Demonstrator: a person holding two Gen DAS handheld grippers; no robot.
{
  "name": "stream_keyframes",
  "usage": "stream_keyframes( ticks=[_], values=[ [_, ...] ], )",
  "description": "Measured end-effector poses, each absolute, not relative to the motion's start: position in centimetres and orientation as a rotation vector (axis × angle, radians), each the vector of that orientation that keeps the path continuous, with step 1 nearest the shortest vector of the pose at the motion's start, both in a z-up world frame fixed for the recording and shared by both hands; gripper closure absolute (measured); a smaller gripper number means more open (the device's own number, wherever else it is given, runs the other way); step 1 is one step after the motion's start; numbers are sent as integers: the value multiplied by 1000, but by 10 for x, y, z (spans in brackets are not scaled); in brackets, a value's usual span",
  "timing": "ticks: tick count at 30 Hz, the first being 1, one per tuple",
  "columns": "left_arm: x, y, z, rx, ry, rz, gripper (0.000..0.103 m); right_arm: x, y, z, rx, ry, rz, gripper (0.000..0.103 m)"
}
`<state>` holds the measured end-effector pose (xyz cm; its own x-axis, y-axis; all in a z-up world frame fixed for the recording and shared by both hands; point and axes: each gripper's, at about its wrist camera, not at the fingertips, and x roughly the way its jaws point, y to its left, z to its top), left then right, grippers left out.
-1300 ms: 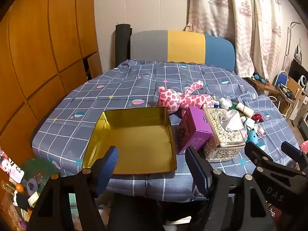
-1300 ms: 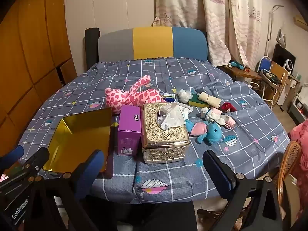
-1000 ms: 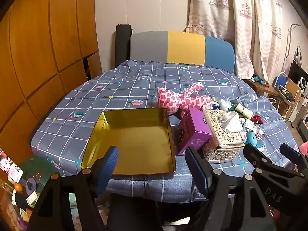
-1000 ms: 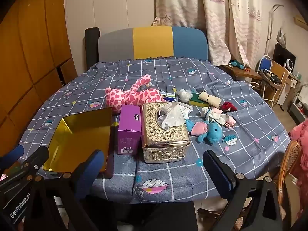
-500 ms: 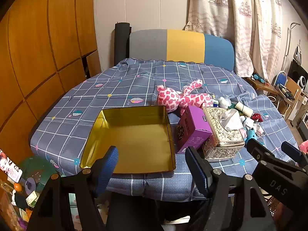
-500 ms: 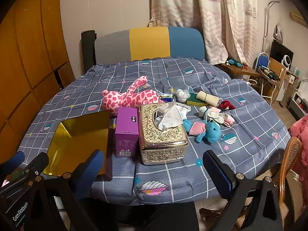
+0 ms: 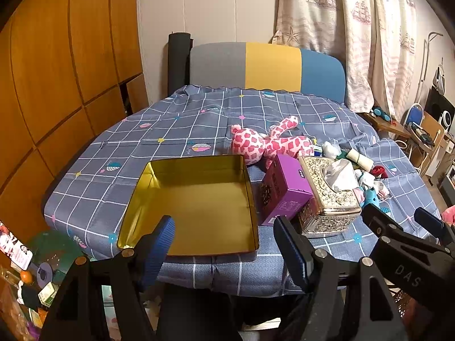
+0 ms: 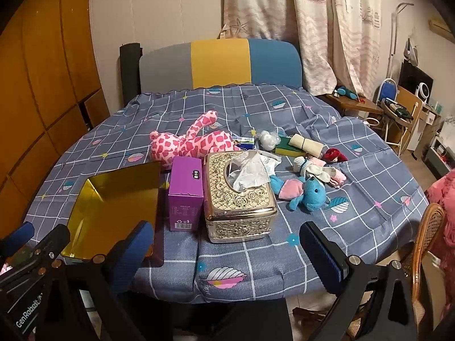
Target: Organize soft objects
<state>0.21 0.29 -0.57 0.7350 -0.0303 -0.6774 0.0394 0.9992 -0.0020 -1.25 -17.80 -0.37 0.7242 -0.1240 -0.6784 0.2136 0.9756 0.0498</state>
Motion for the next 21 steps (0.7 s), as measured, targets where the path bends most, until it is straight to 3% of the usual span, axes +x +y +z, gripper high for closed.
stream_keyframes(
  ticks=[21],
  values=[
    [1, -2, -8, 21, 746, -45, 30, -11, -178, -9, 118, 749, -191, 0]
  ],
)
